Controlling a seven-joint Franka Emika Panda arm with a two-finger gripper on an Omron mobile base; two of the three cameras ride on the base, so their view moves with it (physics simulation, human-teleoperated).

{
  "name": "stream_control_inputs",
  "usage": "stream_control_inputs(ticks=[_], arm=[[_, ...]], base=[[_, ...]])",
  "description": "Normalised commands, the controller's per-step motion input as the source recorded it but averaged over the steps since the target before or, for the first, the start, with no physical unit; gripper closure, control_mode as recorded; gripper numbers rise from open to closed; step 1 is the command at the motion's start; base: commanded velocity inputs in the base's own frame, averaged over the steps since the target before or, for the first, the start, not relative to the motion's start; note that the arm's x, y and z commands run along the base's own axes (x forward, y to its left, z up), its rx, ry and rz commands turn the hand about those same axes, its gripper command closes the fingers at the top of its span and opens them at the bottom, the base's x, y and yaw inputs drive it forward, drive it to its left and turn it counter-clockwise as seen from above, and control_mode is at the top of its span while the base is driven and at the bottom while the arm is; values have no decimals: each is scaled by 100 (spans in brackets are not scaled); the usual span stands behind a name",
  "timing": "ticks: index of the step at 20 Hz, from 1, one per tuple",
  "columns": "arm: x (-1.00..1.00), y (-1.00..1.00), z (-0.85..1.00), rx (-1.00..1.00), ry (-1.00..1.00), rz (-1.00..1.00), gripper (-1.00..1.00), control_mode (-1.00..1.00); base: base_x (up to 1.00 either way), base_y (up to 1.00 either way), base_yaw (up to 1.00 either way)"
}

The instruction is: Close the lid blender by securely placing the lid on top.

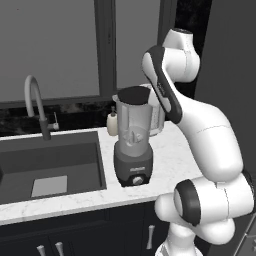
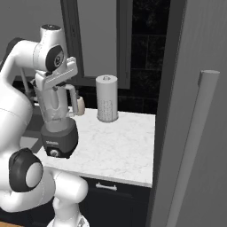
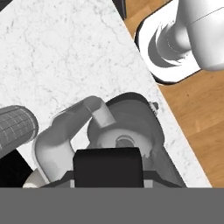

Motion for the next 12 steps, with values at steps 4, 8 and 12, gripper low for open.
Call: stream_control_inputs(ticks=[4,8,12], arm=[[0,5,-3,-1,16,-12,100,-100],[-1,6,-6,-4,14,-11,100,-100],[-13,0,-15,-4,7,-11,-100,-100]], base=[[0,0,0],[0,0,0],[0,0,0]])
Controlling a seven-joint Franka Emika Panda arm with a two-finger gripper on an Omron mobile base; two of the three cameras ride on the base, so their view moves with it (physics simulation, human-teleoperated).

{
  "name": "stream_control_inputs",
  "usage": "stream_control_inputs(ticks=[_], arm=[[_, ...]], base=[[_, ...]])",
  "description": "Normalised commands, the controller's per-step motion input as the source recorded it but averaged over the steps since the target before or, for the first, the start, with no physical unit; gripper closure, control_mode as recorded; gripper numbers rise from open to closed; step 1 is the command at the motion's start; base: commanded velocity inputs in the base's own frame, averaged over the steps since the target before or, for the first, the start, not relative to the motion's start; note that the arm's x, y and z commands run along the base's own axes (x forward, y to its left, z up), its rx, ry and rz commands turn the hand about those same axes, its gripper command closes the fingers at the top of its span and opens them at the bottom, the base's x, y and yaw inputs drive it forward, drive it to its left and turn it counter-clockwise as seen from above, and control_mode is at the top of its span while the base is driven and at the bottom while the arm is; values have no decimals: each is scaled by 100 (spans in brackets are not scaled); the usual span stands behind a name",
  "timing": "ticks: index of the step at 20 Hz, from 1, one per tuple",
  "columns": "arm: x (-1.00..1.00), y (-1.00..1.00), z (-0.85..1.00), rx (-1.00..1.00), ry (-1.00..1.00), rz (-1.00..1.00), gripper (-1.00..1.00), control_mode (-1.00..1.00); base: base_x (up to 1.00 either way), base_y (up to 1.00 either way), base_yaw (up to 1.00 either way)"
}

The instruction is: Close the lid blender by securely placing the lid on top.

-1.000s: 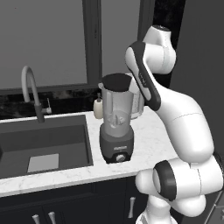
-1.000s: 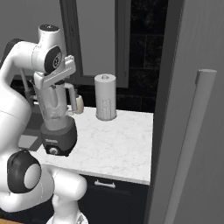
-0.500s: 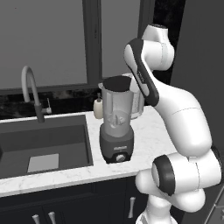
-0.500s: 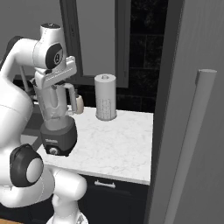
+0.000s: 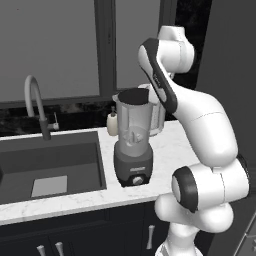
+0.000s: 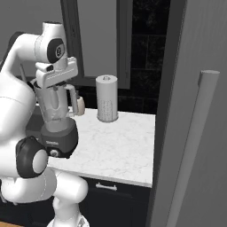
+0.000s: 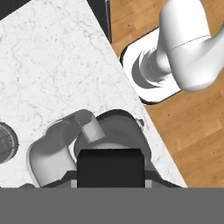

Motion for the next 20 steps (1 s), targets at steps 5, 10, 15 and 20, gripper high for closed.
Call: stream_control_inputs(ticks=[5,10,15,20], arm=[[-30,0,-10,-2,2,-12,-100,-100],[-38,0,-1,0,0,-14,-100,-100],[-45,-7,0,0,0,-18,-100,-100],[-49,-14,0,0,-3,-23,-100,-100]], base=[[0,0,0],[0,0,0],[0,0,0],[0,0,0]])
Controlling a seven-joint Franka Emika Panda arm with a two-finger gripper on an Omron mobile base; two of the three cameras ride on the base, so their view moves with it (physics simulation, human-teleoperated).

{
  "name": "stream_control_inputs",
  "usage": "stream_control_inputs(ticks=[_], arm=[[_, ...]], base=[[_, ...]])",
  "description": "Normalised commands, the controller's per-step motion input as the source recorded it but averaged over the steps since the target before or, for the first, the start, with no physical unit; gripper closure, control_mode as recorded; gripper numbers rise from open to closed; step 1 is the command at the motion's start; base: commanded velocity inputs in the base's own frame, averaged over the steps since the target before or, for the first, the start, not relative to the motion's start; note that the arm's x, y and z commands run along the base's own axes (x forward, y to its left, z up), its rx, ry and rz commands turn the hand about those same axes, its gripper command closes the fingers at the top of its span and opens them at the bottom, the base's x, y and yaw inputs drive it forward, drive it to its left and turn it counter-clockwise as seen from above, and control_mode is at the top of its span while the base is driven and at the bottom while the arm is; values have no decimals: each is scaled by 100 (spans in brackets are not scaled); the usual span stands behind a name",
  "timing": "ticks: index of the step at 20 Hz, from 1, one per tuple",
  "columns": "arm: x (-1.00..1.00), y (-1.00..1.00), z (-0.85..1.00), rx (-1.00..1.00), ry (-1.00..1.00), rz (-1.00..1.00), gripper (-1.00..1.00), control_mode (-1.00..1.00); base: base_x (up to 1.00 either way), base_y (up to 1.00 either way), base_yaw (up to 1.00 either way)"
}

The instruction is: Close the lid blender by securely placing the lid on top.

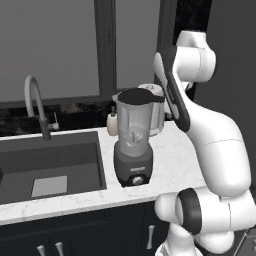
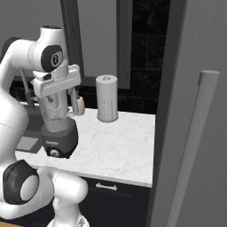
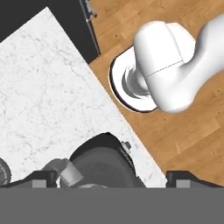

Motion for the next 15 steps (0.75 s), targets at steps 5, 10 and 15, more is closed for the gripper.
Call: stream_control_inputs(ticks=[5,10,15], arm=[[-55,-1,0,0,-15,-20,-100,-100],[-43,0,-1,0,-22,-6,-100,-100],[-46,-6,0,0,-18,0,-100,-100]], base=[[0,0,0],[0,0,0],[0,0,0]])
